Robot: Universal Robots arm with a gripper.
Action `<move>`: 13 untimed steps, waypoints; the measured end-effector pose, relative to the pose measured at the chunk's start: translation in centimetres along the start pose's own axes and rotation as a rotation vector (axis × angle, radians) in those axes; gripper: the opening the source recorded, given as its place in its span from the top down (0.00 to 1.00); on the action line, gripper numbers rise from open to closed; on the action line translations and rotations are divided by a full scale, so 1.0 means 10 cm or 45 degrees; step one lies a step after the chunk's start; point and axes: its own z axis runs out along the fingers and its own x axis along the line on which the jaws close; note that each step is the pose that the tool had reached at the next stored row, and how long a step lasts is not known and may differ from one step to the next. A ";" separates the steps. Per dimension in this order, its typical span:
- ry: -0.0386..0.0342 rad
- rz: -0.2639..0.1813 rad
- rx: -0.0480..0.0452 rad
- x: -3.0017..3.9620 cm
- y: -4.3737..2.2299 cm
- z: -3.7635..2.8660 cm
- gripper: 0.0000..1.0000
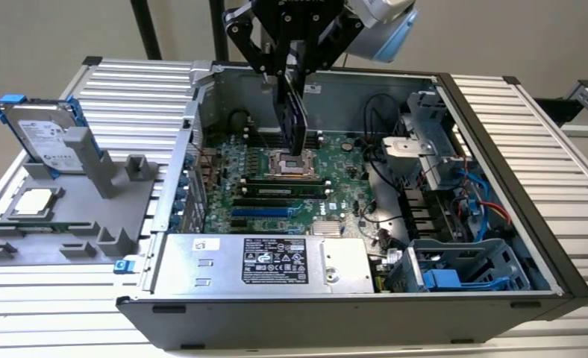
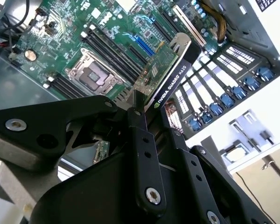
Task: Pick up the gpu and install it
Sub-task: 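Insert the gpu into the slot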
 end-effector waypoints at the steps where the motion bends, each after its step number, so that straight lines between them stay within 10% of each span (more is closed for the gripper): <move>1: 0.0002 -0.002 0.000 0.001 0.000 0.000 1.00; 13: 0.0027 -0.052 0.000 0.005 0.004 0.000 1.00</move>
